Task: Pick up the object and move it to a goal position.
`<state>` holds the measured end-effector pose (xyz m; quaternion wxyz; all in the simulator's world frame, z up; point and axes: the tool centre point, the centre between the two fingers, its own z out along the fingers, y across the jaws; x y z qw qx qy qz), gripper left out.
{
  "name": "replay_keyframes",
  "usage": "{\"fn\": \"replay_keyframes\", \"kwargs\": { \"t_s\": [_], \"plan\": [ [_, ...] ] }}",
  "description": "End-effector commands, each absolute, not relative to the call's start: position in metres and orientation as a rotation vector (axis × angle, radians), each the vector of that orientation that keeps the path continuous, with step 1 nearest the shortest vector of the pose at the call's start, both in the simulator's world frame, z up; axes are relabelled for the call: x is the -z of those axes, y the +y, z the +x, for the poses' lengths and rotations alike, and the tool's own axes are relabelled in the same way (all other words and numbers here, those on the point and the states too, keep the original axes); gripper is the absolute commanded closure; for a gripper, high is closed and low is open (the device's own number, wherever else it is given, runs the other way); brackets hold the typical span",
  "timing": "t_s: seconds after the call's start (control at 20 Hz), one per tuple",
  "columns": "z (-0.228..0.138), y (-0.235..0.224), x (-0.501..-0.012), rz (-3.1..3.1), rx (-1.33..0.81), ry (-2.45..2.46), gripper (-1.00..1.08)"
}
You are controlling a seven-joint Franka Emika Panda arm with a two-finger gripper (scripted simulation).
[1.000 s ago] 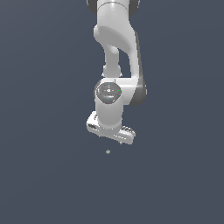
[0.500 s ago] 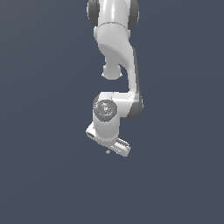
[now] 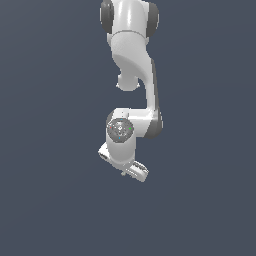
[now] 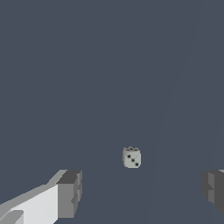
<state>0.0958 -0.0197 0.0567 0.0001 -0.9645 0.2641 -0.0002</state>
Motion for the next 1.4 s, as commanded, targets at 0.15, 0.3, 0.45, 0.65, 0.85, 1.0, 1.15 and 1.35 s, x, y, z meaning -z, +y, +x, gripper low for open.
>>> {"fn": "replay_keyframes", "kwargs": {
  "t_s": [0.15, 0.3, 0.45, 0.65, 0.85, 1.0, 1.15, 1.35],
  "plan": [
    [0.095, -0.020, -0.035, -3.029, -0.001, 0.833, -0.92],
    [0.095, -0.020, -0.019, -3.028, 0.000, 0.835, -0.92],
    [0.095, -0.020, -0.010, -3.028, 0.000, 0.836, -0.92],
    [0.096, -0.020, -0.009, -3.028, 0.000, 0.837, -0.92],
    [0.096, -0.020, -0.009, -3.028, 0.000, 0.837, 1.08],
    [0.096, -0.020, -0.009, -3.028, 0.000, 0.837, 1.08],
    [0.096, -0.020, -0.009, -3.028, 0.000, 0.837, 1.08],
    [0.095, -0.020, -0.010, -3.028, 0.000, 0.837, 1.08]
  ]
}}
